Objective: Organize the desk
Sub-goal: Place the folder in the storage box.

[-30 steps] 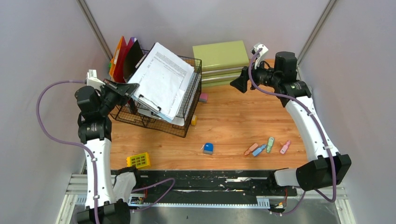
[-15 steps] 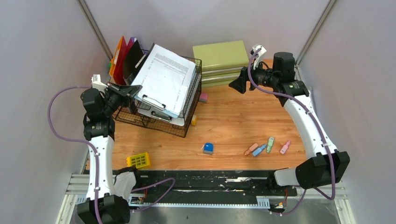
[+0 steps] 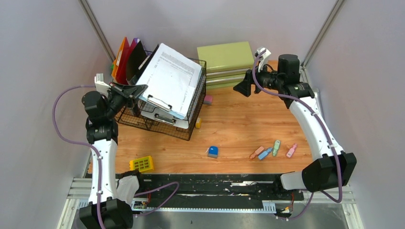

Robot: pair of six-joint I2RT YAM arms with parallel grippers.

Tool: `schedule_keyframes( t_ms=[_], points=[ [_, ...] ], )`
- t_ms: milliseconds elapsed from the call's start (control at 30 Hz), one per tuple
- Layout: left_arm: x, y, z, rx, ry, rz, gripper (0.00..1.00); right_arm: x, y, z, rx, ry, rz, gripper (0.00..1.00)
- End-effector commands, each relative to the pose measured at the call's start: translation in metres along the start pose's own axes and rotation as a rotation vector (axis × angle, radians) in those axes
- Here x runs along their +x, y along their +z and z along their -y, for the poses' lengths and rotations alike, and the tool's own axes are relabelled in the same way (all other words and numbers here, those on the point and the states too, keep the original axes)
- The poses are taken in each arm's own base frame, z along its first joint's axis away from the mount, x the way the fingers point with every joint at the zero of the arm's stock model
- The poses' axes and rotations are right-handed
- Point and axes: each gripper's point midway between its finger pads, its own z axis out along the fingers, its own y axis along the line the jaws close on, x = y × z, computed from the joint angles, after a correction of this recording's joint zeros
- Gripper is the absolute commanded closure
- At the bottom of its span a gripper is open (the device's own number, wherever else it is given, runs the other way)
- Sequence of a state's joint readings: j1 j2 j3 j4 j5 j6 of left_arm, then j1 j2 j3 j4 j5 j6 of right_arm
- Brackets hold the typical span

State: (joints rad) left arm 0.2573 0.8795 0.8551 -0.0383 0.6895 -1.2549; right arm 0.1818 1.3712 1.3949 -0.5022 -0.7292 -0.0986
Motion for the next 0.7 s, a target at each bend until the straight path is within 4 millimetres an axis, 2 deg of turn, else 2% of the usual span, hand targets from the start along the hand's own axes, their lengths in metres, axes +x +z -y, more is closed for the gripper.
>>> schedule_keyframes(
  t_ms=[0, 300, 667],
  points=[
    [0.012, -0.011, 0.038, 0.137, 0.048, -0.059, 1.0, -0.003, 0.002, -0.004, -0.03, -0.012, 0.021, 0.28],
    [0.011, -0.016, 0.054, 0.181, 0.116, -0.051, 1.0, 0.004, 0.003, -0.005, -0.038, -0.013, 0.011, 0.28],
    [0.007, -0.005, 0.015, 0.086, 0.124, -0.023, 1.0, 0.008, 0.004, -0.005, -0.043, -0.006, 0.002, 0.28]
  ],
)
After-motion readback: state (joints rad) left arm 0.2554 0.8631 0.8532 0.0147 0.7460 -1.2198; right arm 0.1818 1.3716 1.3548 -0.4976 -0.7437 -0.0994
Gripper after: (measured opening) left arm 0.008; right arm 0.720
